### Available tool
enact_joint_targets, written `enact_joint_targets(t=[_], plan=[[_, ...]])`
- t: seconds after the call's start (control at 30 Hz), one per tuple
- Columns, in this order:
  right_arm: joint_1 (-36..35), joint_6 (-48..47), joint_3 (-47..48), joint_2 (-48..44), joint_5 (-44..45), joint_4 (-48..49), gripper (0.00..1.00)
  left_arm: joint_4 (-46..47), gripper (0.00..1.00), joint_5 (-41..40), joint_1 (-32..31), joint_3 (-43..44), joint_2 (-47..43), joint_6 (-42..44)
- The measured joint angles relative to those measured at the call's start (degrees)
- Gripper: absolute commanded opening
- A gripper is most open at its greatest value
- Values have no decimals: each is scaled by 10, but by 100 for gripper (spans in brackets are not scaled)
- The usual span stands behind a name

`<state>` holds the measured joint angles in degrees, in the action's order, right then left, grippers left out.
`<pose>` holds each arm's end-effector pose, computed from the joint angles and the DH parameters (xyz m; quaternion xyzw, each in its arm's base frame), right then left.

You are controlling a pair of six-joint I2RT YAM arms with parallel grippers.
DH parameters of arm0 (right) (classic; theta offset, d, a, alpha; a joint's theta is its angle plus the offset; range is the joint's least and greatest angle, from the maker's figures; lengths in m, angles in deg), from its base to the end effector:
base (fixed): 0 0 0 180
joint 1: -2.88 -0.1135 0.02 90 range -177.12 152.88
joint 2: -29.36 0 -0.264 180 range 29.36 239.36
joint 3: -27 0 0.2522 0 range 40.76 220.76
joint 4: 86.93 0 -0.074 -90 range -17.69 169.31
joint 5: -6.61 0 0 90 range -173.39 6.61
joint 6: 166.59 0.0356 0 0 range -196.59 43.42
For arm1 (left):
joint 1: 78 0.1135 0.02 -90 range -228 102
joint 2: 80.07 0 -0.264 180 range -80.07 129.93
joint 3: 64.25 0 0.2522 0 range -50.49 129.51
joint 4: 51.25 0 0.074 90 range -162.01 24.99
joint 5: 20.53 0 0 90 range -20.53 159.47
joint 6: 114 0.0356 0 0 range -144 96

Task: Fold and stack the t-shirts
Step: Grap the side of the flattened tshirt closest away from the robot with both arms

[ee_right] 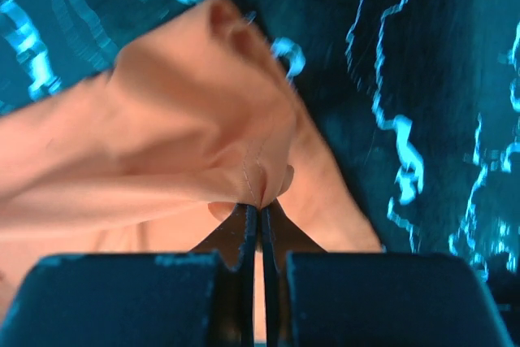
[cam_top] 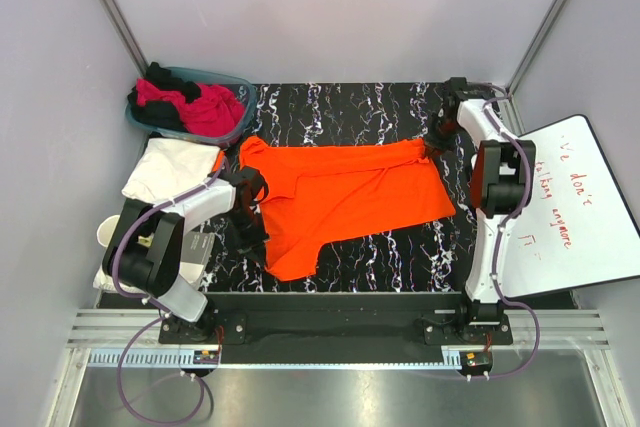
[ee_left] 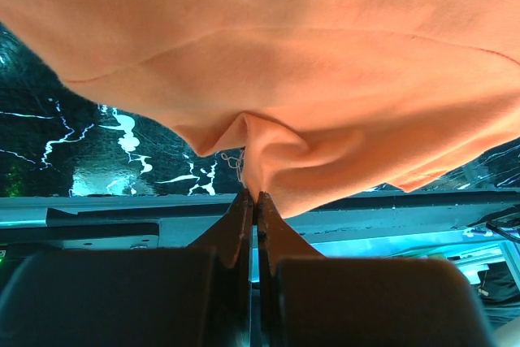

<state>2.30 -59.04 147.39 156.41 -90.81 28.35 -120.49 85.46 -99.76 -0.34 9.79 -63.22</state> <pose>0.4644 0.0093 0.1914 0.1349 0.9755 0.0885 0.1494 0.2159 -0.0967 0.1594 0.1564 -0.9768 0.0970 0.1091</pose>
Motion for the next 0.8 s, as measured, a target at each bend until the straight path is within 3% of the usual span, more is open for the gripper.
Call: enact_joint_targets(t=[0.13, 0.2, 0.27, 0.33, 0.37, 0.4, 0.43, 0.8], plan=[[0, 0, 18, 45, 18, -1, 2, 0, 0, -1, -1, 0, 0, 0], [0, 2, 30, 60, 20, -10, 15, 0, 0, -2, -1, 0, 0, 0], [0, 2, 37, 63, 29, -10, 36, -2, 0, -3, -1, 0, 0, 0], [0, 2, 37, 63, 35, -12, 49, -2, 0, -5, -2, 0, 0, 2], [0, -1, 37, 62, 36, -13, 78, -2, 0, -5, -2, 0, 0, 2], [0, 0, 36, 60, 37, -12, 93, -2, 0, -7, -2, 0, 0, 2], [0, 3, 29, 55, 35, -9, 99, -2, 0, -8, -2, 0, 0, 2], [-1, -6, -204, -217, 37, 5, 100, -5, 0, -18, -4, 31, 29, 30]])
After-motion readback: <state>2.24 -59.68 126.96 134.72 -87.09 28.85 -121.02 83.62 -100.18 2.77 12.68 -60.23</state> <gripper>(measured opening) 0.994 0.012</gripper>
